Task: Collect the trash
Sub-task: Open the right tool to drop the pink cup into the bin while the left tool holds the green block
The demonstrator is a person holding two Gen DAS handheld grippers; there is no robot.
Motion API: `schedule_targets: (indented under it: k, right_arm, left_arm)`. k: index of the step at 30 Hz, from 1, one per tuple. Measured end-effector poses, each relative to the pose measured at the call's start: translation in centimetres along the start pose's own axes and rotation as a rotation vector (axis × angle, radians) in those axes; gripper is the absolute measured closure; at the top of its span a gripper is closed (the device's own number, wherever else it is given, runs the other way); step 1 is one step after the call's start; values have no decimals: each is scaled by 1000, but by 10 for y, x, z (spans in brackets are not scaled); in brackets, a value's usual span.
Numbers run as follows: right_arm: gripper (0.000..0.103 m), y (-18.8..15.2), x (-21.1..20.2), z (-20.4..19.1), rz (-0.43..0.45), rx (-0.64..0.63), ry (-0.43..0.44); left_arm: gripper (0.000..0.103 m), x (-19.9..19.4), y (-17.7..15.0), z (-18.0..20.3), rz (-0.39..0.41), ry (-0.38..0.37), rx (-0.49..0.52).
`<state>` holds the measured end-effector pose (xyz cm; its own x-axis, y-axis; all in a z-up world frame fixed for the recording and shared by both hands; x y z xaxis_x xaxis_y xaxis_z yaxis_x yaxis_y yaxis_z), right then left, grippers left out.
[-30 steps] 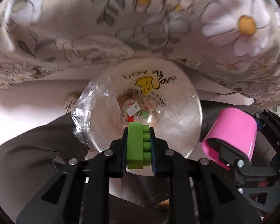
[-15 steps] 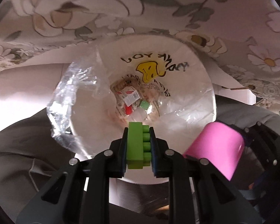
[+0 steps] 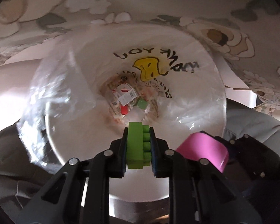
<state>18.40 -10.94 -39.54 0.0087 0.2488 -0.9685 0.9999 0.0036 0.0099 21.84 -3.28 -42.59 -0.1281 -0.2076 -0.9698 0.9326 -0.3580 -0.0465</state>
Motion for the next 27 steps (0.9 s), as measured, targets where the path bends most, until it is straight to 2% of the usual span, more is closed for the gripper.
schedule_targets:
  k: [5, 13, 15, 17, 27]
  right_arm:
    - [48, 5, 10, 6, -11, 45, -1]
    - [48, 7, 24, 6, -21, 30, -19]
    - [47, 7, 26, 7, -26, 32, -25]
    - [42, 6, 27, 7, -37, 31, -41]
    - [42, 6, 24, 10, -24, 36, -43]
  left_arm:
    - [82, 12, 4, 2, -33, -27, -11]
    - [82, 18, 6, 1, -42, -11, -7]
    - [76, 20, 5, 1, -50, -15, -11]
    - [54, 20, 5, -1, -54, -17, -23]
    - [51, 16, 5, 1, -40, -9, -7]
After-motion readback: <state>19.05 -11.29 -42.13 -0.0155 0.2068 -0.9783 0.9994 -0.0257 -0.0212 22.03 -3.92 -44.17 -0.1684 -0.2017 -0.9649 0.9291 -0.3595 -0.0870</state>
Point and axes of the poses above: each gripper's, at about its wrist camera, not at the fingertips, and x roughly the way its jaws point, z to its right, y to its top, the point moved 4 cm from there along x, roughly the way its jaws point, and after that the axes turned 14 degrees about x, right-handed, at the moved point
